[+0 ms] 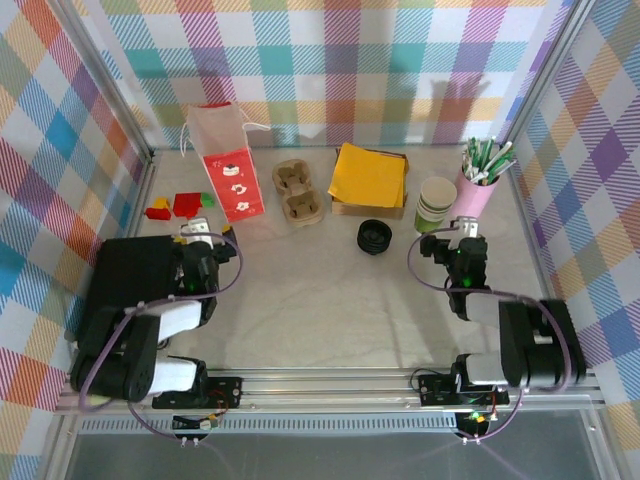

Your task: Pack the takeout coffee

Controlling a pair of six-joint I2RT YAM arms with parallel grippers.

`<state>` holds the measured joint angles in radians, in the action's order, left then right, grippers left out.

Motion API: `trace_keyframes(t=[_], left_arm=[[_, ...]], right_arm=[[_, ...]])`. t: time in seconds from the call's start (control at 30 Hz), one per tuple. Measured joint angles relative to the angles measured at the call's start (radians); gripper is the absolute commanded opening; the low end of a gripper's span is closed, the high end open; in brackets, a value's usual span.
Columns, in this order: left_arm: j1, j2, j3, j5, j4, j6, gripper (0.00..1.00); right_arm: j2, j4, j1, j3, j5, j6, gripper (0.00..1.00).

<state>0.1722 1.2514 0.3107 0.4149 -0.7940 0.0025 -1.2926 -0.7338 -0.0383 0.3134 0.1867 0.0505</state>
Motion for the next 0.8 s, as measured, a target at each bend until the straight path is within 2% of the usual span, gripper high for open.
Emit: trace_keyframes(t=[0.13,0.2,0.3,0.43,0.57,0.8], left_arm=[[0.064,-0.203,0.025,0.074,0.182,-0.026,1.00],[0.093,-0.283,0.099,0.110,0.357,-0.080,1.00],[0.106,-0.326,0.277,0.126,0.622,-0.203,1.00],[0.107,-0.316,0.478,0.035,0.855,-0.324,1.00],[0.109,-0.265,0.577,-0.120,1.012,-0.383,1.00],[0.132,-0.202,0.638,-0.321,1.188,-0.402,1.00]], right_arm=[[0.205,0.268,0.002,0.098,0.042,0.093,0.99],[0.294,0.460,0.007,0.196,0.053,0.179,0.99],[0.336,0.708,0.007,0.368,0.046,0.286,0.99],[0.249,1.012,0.008,0.642,-0.001,0.385,0.99],[0.055,1.283,0.008,0.917,-0.038,0.440,0.96],[-0.171,1.534,0.008,1.085,-0.047,0.469,0.86]])
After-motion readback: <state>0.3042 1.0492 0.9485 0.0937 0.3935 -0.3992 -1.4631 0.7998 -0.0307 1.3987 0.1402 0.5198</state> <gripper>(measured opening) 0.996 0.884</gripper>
